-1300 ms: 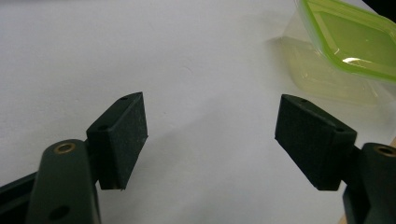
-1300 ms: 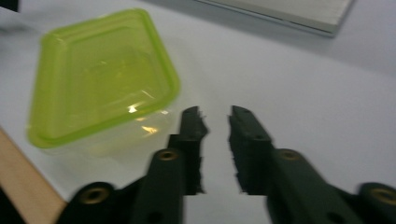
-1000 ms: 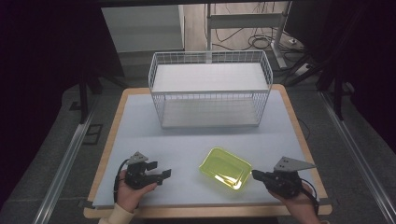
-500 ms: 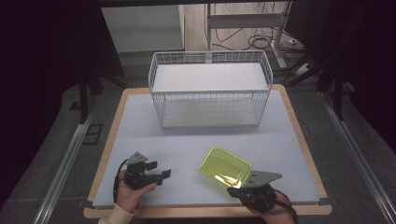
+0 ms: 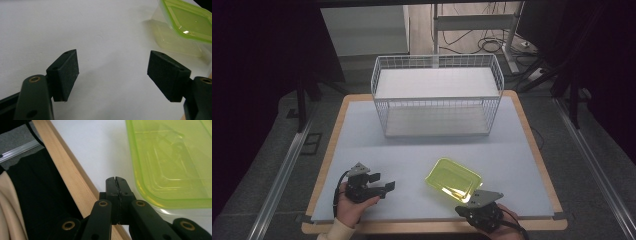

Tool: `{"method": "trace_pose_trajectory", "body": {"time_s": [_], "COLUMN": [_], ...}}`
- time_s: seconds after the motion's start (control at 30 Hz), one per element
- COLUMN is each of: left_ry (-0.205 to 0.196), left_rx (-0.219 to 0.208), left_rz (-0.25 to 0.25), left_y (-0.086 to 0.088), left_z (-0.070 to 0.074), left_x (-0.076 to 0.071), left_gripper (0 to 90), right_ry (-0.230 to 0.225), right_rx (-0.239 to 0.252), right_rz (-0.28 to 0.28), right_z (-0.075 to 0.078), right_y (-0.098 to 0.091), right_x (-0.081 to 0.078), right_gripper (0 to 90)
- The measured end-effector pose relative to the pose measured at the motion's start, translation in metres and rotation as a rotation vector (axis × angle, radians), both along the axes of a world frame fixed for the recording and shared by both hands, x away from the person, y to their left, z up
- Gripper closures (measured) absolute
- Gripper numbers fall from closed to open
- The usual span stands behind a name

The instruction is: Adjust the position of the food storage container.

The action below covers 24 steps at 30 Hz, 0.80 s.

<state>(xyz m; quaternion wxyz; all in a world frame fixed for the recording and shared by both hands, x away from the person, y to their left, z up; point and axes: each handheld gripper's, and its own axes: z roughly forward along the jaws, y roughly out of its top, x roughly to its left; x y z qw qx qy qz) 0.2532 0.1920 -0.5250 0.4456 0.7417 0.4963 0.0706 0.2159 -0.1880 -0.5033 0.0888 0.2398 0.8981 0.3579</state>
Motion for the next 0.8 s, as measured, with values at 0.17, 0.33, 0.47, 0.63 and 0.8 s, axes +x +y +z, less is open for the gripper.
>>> {"method": "trace_pose_trajectory", "body": {"time_s": [0.17,0.33,0.47,0.63,0.8], "left_ry": [0.001,0.001,0.002,0.001,-0.001], "left_rx": [0.002,0.002,0.003,0.001,0.003], "left_rz": [-0.002,-0.002,-0.003,-0.003,-0.005], "left_y": [0.000,0.000,0.000,0.000,0.000], "left_z": [0.000,0.000,-0.001,0.000,0.000], "left_x": [0.000,0.000,0.000,0.000,0.000], "left_gripper": [24.8,24.8,24.8,24.8,24.8], "right_ry": [0.004,0.003,0.002,0.005,0.015], "right_rx": [-0.001,-0.016,-0.020,-0.024,-0.025], "right_rz": [-0.023,-0.048,-0.076,-0.100,-0.135], "right_z": [0.000,-0.002,-0.004,-0.007,-0.010], "right_y": [-0.005,-0.010,-0.015,-0.022,-0.031], "right_x": [0.004,0.008,0.013,0.020,0.028], "right_gripper": [90.0,90.0,90.0,90.0,90.0]}}
